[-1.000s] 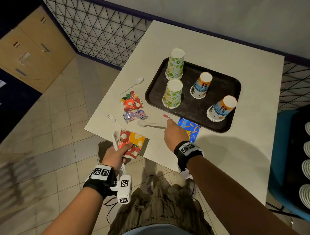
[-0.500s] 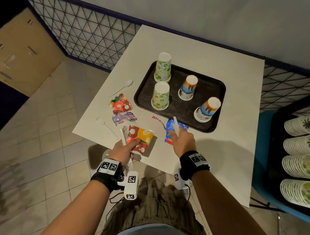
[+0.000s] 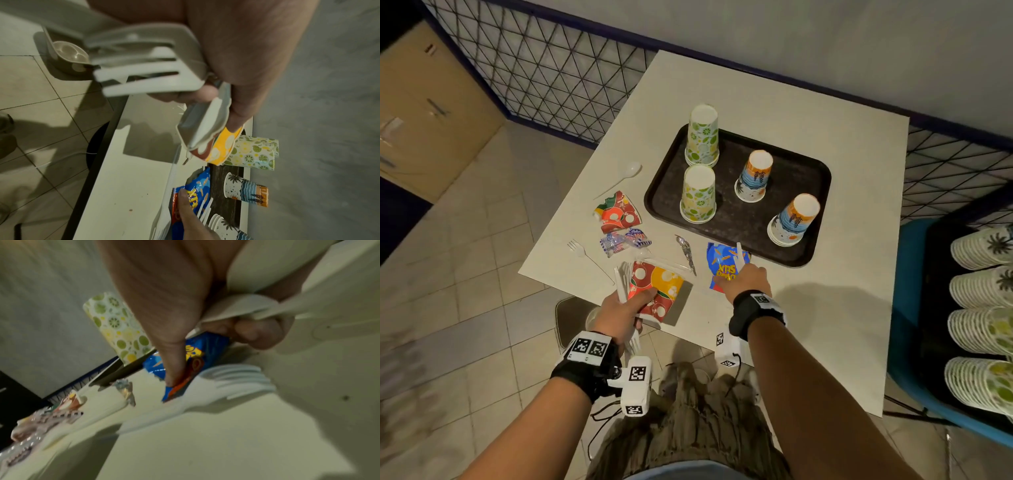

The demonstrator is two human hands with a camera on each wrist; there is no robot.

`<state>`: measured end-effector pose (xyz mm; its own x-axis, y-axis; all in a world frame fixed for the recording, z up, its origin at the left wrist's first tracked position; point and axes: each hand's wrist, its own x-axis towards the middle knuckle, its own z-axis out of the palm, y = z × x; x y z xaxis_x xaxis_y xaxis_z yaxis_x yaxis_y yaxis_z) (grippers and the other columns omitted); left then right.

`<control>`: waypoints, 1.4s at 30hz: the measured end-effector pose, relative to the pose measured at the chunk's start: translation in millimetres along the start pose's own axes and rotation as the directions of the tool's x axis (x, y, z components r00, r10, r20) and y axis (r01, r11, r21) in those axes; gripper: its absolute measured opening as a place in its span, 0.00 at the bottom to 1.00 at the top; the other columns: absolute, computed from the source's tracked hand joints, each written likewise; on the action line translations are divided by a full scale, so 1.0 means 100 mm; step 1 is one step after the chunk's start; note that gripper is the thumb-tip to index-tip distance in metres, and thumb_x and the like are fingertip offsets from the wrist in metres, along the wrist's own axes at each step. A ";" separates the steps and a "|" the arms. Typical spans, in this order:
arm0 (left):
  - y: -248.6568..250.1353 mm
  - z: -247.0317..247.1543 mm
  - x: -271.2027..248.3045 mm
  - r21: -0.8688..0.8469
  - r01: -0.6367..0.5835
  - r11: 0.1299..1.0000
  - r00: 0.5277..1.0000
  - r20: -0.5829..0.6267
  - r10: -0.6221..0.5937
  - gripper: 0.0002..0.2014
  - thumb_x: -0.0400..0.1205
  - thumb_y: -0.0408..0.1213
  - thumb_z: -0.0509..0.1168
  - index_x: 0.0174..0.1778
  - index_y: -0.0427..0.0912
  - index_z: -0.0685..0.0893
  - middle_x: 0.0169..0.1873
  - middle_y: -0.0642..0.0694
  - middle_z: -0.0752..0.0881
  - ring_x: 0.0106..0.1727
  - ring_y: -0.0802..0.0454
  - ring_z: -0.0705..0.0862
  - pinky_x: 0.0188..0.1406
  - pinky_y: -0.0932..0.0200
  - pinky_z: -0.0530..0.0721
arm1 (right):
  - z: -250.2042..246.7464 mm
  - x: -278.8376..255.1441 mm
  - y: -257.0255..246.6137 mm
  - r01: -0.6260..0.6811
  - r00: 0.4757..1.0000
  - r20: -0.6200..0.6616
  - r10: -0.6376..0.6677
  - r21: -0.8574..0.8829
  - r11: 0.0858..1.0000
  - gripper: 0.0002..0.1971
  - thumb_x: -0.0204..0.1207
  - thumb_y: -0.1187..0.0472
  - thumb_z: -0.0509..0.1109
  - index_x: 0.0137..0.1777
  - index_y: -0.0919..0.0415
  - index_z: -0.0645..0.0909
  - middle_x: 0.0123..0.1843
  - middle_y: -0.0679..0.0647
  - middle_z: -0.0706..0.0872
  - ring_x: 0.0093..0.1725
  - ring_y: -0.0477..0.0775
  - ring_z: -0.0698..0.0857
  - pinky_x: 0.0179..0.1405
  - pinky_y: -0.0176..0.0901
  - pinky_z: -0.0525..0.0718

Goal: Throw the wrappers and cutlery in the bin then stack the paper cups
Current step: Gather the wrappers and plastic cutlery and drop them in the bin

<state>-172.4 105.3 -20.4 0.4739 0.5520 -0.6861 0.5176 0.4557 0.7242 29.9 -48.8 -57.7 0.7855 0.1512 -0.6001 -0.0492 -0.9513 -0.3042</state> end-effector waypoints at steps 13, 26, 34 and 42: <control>-0.04 -0.32 -0.05 -0.044 -0.022 0.999 0.997 -0.077 0.018 0.14 0.77 0.45 0.77 0.39 0.36 0.86 0.20 0.44 0.83 0.22 0.50 0.73 0.26 0.58 0.74 | -0.21 -0.21 -0.23 0.356 0.935 -0.004 -0.356 -0.017 0.934 0.23 0.84 0.59 0.59 0.78 0.59 0.70 0.70 0.65 0.82 0.70 0.68 0.79 0.64 0.56 0.78; -0.21 -0.72 0.01 -0.119 -0.031 0.992 0.995 -0.101 0.019 0.24 0.66 0.53 0.80 0.43 0.36 0.86 0.30 0.34 0.82 0.18 0.53 0.72 0.21 0.63 0.72 | 0.27 -0.12 -0.88 0.293 0.955 0.084 -0.283 -0.169 0.941 0.55 0.59 0.35 0.85 0.79 0.60 0.63 0.73 0.58 0.79 0.70 0.63 0.82 0.67 0.55 0.83; -0.24 -0.72 0.02 -0.138 -0.036 0.990 0.995 -0.094 0.023 0.27 0.65 0.53 0.79 0.49 0.35 0.86 0.34 0.33 0.85 0.19 0.53 0.72 0.20 0.64 0.72 | 0.37 -0.11 -1.08 0.421 0.900 0.078 -0.428 -0.404 0.812 0.16 0.83 0.58 0.68 0.68 0.61 0.80 0.70 0.60 0.76 0.62 0.61 0.86 0.59 0.50 0.83; -0.17 -0.68 0.02 -0.134 -0.039 0.990 0.997 -0.078 0.029 0.22 0.68 0.50 0.78 0.46 0.35 0.85 0.29 0.37 0.86 0.18 0.54 0.72 0.19 0.64 0.72 | 0.27 -0.12 -0.94 0.487 0.864 0.098 -0.494 -0.416 0.768 0.19 0.78 0.51 0.69 0.65 0.61 0.79 0.65 0.59 0.78 0.63 0.63 0.81 0.61 0.55 0.83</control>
<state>-228.7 146.8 -29.4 0.4315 0.6175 -0.6576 0.3985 0.5235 0.7531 8.8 45.5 -41.7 0.6420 0.6274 -0.4407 0.6013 -0.7686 -0.2183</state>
